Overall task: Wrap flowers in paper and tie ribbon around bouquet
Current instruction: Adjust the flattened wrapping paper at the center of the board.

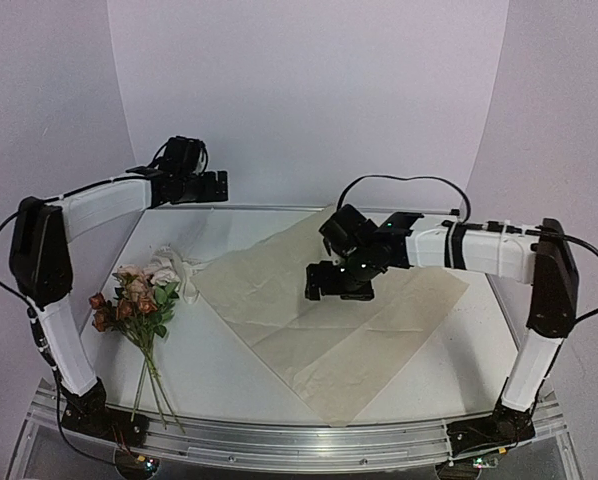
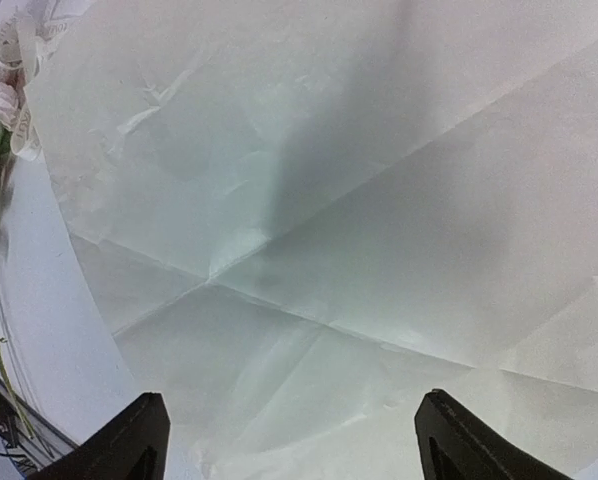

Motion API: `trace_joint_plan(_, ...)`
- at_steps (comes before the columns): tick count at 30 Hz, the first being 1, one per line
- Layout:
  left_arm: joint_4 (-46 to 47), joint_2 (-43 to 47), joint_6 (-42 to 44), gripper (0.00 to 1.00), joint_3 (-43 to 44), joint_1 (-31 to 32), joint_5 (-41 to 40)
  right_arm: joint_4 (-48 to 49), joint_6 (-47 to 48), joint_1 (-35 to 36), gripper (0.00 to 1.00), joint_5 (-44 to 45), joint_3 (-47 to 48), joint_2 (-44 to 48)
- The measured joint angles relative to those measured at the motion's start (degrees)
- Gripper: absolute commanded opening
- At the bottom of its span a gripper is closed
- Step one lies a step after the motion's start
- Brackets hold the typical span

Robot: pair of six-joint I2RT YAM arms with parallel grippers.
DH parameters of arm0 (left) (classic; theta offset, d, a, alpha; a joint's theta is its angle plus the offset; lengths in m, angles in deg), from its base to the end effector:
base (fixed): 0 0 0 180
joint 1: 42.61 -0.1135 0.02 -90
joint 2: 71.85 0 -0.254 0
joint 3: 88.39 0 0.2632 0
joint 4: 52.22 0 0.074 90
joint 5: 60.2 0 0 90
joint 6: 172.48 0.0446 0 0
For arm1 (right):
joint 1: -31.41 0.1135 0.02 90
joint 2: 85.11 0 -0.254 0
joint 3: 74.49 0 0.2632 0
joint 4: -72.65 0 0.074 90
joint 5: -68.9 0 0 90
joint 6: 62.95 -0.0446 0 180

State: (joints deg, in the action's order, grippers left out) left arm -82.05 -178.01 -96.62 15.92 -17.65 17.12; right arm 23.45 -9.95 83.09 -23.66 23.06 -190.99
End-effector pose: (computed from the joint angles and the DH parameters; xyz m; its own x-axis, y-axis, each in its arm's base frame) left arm 0.4155 -0.1826 0.2873 -0.5209 -0.0204 -0.8534 0.1187 0.9883 -0.0961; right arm 0.2549 0.3257 0.2197 -0.8984 -0.1672 -0.4061 -0.3230 0.8780 0.3532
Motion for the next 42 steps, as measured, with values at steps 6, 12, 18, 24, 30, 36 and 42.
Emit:
trace_joint_plan(6,-7.68,15.8,-18.59,0.99,-15.57,-0.41,-8.11,-0.04,2.32,-1.9,0.98,0.39,-7.44,8.24)
trace_joint_plan(12,-18.18,28.49,-33.01,0.99,-33.22,-0.34,-10.61,0.26,2.38,-3.36,0.98,-0.08,-13.81,10.77)
trace_joint_plan(18,-29.54,39.33,-46.56,0.99,-41.44,4.6,-10.62,0.94,1.49,-4.66,0.98,-0.08,-19.97,14.12)
trace_joint_plan(24,-35.78,41.37,-60.41,0.96,-46.8,13.58,-9.43,4.04,0.15,-4.78,0.98,-0.02,-23.87,16.49)
trace_joint_plan(30,-37.84,40.98,-67.63,0.88,-52.53,14.76,-9.54,6.29,-0.96,-4.89,0.98,0.22,-28.56,18.63)
trace_joint_plan(36,-31.11,32.99,-67.06,0.74,-55.12,14.85,-9.25,7.12,-1.82,-6.13,0.98,0.21,-31.71,20.51)
trace_joint_plan(42,-26.42,29.28,-66.79,0.61,-56.41,14.87,-8.99,7.64,-2.05,-7.29,0.98,0.21,-33.31,21.92)
